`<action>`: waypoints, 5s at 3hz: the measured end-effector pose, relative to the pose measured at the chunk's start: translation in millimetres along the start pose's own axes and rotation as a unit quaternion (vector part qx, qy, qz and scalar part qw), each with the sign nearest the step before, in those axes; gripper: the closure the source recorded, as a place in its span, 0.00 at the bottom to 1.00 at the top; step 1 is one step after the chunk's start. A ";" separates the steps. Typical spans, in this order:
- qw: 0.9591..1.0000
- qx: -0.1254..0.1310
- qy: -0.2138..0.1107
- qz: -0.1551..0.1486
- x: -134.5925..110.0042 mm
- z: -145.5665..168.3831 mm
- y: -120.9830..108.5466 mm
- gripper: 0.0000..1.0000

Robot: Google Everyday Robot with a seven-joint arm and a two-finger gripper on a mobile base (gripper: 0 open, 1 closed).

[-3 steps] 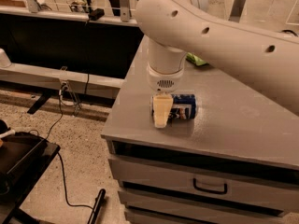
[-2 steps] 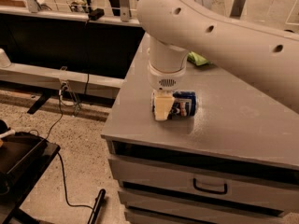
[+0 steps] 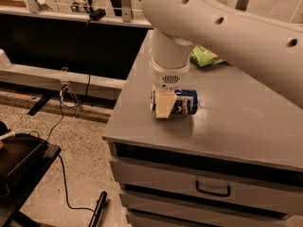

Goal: Place pepsi can upright

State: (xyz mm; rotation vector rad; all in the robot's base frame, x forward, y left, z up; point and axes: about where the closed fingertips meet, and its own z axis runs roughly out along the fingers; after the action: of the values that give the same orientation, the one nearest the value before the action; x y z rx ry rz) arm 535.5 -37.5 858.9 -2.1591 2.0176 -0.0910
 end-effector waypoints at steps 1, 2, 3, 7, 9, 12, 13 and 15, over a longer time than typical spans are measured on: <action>0.998 -0.016 -0.055 0.026 10.8 -17.0 -8.0 1.00; 0.987 -0.028 -0.151 0.055 16.3 -46.5 -18.3 1.00; 0.965 -0.037 -0.247 0.077 18.2 -69.4 -22.4 1.00; 0.867 0.021 -0.475 0.149 12.5 -126.2 -17.3 1.00; 0.845 0.033 -0.517 0.132 5.9 -126.1 -19.9 1.00; 0.776 0.084 -0.619 0.086 -36.0 -103.5 -29.7 1.00; 0.769 0.105 -0.624 0.090 -39.2 -84.4 -31.4 1.00; 0.752 0.123 -0.640 0.101 -40.1 -60.2 -34.5 1.00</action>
Offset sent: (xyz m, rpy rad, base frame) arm 0.0122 -0.0286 0.0986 0.5935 0.1576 -0.0748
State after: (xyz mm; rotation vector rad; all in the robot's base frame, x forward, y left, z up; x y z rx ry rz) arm 556.2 -1.2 927.3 -1.1290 1.2111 0.8534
